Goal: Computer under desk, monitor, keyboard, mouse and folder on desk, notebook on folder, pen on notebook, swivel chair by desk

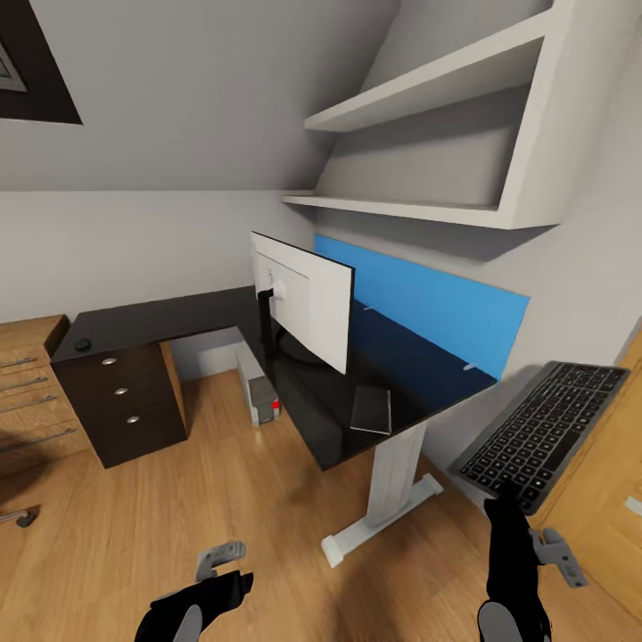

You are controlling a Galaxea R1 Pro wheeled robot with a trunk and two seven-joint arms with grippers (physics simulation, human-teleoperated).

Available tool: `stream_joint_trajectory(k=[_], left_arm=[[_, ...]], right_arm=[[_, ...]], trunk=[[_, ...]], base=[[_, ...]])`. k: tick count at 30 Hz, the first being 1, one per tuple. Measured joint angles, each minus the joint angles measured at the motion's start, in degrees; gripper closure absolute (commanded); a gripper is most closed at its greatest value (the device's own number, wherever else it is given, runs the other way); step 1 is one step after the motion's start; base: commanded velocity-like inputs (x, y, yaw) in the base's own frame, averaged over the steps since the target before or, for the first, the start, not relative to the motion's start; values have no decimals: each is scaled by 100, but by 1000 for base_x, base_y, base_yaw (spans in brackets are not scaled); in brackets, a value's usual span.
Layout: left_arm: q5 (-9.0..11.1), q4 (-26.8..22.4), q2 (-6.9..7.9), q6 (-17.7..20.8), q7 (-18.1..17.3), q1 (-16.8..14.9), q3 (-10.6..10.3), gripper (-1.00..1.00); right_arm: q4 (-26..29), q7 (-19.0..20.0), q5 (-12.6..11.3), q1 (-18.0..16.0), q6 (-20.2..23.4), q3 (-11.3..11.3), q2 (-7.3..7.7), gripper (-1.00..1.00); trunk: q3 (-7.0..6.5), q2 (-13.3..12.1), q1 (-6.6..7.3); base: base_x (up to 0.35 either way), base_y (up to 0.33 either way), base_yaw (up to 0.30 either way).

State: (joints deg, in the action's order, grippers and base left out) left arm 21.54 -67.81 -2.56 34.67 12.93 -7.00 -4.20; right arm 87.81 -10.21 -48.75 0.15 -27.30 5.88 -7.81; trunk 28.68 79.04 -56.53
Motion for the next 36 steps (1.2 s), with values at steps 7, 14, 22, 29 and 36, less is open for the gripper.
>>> stream_joint_trajectory(k=[7,14,22,29,36], left_arm=[[0,-7,-1,-1,1,0,4,-100],[0,-8,-1,-2,1,0,5,-100],[-2,-7,-1,-5,1,0,-7,-100],[-1,-6,0,-4,7,0,-11,-100],[0,-32,-1,-9,1,0,-25,-100]], right_arm=[[-15,-7,41,28,-102,-129,17,100],[-20,-6,61,29,-105,-139,19,100],[-18,-5,97,29,-102,-136,19,100],[-22,-13,91,29,-102,-139,18,100],[-19,-8,96,29,-103,-134,26,100]], trunk=[[0,0,0],[0,0,0],[0,0,2],[0,0,0],[0,0,1]], base=[[0,233,0],[0,301,-17],[117,251,-234],[25,30,-264],[55,232,-266]])
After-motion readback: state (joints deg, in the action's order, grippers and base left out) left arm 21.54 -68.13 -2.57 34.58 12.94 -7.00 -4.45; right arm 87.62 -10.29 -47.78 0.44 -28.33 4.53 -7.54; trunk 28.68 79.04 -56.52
